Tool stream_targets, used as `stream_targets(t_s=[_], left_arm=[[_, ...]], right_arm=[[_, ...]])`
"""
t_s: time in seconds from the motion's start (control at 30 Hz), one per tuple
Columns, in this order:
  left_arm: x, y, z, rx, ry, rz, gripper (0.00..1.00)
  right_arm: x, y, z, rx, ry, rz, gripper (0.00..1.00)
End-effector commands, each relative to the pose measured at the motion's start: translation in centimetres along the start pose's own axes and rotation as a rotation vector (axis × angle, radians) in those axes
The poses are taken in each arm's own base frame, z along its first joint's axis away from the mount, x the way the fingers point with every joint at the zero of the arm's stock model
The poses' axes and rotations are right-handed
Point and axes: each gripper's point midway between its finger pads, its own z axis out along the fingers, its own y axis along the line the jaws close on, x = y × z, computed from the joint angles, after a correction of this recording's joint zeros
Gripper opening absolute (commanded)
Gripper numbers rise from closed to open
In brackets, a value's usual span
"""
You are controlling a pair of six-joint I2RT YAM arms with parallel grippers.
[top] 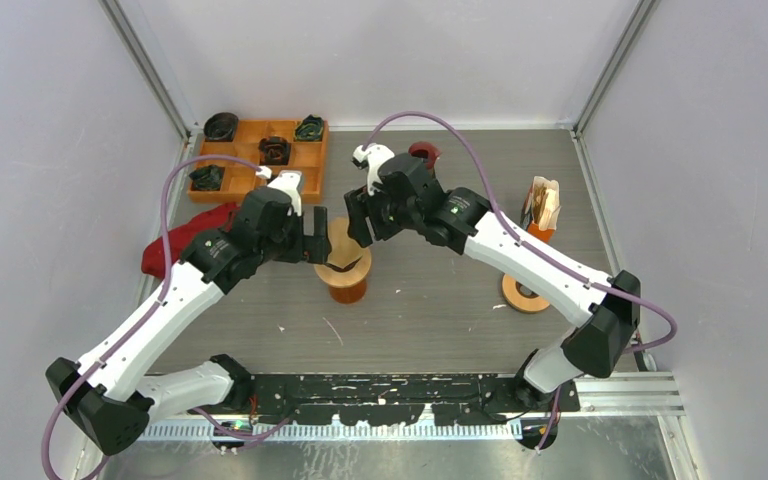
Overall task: Place the coffee filter in the dripper
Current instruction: Place the coffee filter in the coffee dripper.
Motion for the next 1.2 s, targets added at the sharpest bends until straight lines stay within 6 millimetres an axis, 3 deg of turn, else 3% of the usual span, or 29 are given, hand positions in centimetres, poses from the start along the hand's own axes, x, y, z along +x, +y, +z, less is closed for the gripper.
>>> stream_targets(t_s=[0.0,0.37,0.87,1.17], left_arm=[[-0.3,-0.2,-0.1,0.015,-0.006,-0.015,1.0],[1.5,0.2,0.7,0.001,0.049,-0.008,1.0],[1.9,0.3,1.0,-0.001,0.055,-0.009,1.0],[1.7,0.2,0.9,0.002,0.053,-0.011,1.0]], right_arm=[[-1.7,-0.1,-1.0,0.002,-0.082,0.01,0.69],[-1.1,-0.3,-0.7,0.006,-0.076,0.008,0.69],[-0.6,0.0,-0.3,-0.016,-0.065,0.009,0.69],[1.8,0.9,0.6,-0.082,0.027,-0.018,0.69]])
